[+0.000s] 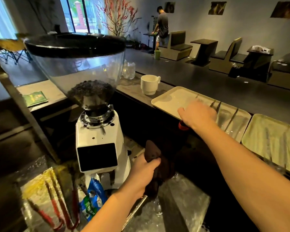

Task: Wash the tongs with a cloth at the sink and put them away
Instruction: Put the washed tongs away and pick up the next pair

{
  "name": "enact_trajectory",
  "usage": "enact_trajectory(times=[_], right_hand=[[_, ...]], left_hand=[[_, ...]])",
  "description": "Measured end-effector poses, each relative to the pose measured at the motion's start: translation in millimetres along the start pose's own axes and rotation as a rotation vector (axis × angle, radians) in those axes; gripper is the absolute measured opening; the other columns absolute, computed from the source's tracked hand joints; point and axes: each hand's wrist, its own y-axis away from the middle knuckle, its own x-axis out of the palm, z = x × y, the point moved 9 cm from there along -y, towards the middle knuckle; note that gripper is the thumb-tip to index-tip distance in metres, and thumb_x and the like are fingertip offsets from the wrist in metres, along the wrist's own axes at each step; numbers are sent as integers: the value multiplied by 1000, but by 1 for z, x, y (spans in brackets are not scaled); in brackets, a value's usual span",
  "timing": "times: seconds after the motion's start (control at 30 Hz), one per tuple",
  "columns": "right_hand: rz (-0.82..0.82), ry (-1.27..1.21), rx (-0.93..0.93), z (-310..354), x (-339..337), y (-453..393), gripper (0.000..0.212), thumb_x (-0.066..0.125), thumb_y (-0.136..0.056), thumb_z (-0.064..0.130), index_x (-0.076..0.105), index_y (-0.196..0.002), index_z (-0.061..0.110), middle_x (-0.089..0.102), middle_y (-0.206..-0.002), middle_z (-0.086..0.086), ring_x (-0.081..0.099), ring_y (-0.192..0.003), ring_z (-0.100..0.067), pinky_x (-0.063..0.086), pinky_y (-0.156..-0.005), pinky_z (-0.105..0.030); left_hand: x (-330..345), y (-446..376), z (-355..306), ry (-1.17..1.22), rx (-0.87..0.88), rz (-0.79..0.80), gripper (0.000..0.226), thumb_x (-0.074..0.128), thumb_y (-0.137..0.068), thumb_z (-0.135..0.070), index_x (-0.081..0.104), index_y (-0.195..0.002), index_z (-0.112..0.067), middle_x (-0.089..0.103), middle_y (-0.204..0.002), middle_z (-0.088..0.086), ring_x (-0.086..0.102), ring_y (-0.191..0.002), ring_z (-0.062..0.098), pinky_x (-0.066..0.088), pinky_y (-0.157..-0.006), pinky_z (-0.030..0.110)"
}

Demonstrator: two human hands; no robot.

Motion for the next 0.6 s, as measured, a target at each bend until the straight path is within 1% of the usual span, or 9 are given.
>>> enact_trajectory(times=[0.07,0.13,0.2,0.27,0.3,0.4,0.47,0.53,0.6], right_hand=[[-27,-48,-121,17,-5,28,42,45,-87,43,61,-110,12,69,-102,-14,62,-87,-35,39,-66,-37],[54,-169,-264,37,9,69,32,47,-87,43,61,-94,15,68,-93,-13,63,-84,-37,39,-65,-35],[273,-326,-344,56,36,116,26,51,-87,43,56,-81,18,64,-83,-8,64,-83,-34,39,-62,-33],[476,-459,-357,75,66,157,23,54,-88,38,53,-72,21,63,-79,-6,63,-79,-28,39,-58,-32],[530,-498,-365,85,79,172,23,55,-87,35,52,-69,21,64,-77,-6,63,-76,-27,39,-57,-31],[621,-571,-408,122,110,218,27,59,-85,31,50,-64,17,59,-64,-2,57,-66,-22,37,-56,-32],[660,-620,-425,141,125,240,23,59,-82,28,51,-64,16,55,-59,2,54,-64,-20,38,-56,-32],[688,-609,-477,172,142,265,19,57,-80,28,55,-66,15,59,-62,1,57,-66,-20,41,-60,-34],[732,-576,-519,199,159,287,18,56,-81,28,56,-68,16,66,-67,-1,62,-70,-22,44,-63,-34]], left_hand=[[-10,5,5,32,-13,-18,17,64,-94,-16,71,-106,-25,79,-89,-8,75,-81,4,52,-59,12],[-24,13,14,41,-33,-27,12,65,-93,-18,71,-100,-25,79,-87,-7,75,-82,7,54,-63,16],[-41,23,29,66,-75,-45,10,66,-92,-17,72,-100,-20,79,-94,2,76,-89,16,59,-77,28],[-63,38,42,93,-114,-59,11,66,-92,-14,71,-102,-15,78,-103,11,74,-99,26,57,-91,40],[-74,45,48,95,-128,-57,12,66,-92,-13,70,-104,-14,77,-106,13,73,-101,29,56,-92,42],[-119,70,71,113,-147,-64,15,63,-94,-12,67,-108,-10,77,-106,14,74,-99,29,59,-79,35],[-145,87,83,158,-146,-107,16,62,-94,-10,69,-109,-9,77,-104,16,74,-97,30,59,-84,40],[-183,106,98,166,-138,-197,13,63,-92,-5,70,-102,-7,76,-100,18,73,-92,31,55,-87,41],[-221,123,111,160,-144,-319,11,68,-87,-2,70,-97,-3,73,-91,18,69,-85,29,52,-82,37]])
